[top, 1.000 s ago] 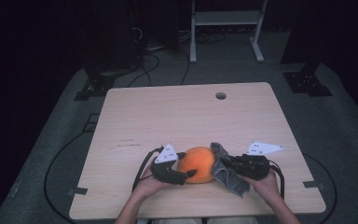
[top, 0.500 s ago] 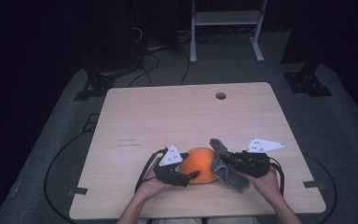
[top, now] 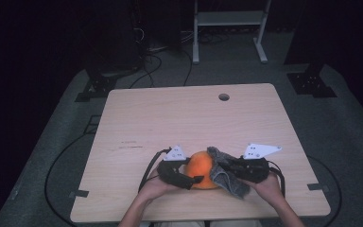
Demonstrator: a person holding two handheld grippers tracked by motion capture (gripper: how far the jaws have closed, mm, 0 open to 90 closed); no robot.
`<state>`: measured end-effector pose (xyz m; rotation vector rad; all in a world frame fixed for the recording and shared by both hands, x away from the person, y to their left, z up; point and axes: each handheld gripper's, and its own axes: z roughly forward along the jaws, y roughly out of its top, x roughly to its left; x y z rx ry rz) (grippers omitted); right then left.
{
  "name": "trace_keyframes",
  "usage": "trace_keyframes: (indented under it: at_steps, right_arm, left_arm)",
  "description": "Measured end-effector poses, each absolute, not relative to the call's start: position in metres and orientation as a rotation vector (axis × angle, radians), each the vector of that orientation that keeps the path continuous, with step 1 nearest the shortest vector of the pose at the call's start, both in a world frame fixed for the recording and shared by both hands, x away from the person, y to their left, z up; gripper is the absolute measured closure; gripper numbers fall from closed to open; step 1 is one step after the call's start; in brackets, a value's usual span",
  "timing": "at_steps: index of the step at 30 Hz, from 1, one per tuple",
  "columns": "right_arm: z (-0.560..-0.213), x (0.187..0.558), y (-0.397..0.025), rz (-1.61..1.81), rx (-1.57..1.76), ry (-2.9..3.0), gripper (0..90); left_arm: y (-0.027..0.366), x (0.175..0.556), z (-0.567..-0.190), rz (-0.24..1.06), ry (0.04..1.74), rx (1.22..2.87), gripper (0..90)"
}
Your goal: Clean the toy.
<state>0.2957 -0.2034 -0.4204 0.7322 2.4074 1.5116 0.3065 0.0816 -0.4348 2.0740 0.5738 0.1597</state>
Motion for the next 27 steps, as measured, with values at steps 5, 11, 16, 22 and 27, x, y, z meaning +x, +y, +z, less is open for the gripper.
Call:
trace_keyframes:
  at_steps: [5,11,16,22,27]
  right_arm:
    - [-0.399,0.283,-0.197,1.54,0.65,2.339,80.7]
    - [-0.406,0.281,-0.177,1.466,0.592,2.381,80.7]
    - [-0.422,0.295,-0.2,1.429,0.742,2.372,80.7]
    - [-0.42,0.295,-0.199,1.428,0.751,2.362,80.7]
    - [-0.427,0.3,-0.202,1.456,0.798,2.359,80.6]
  left_arm:
    - [0.067,0.291,-0.419,0.439,0.447,2.068,33.6]
    - [0.061,0.287,-0.428,0.495,0.391,2.127,30.0]
    - [0.075,0.297,-0.435,0.395,0.452,2.131,27.5]
    - [0.079,0.301,-0.434,0.33,0.475,2.126,23.2]
    - [0.084,0.303,-0.437,0.33,0.502,2.113,24.6]
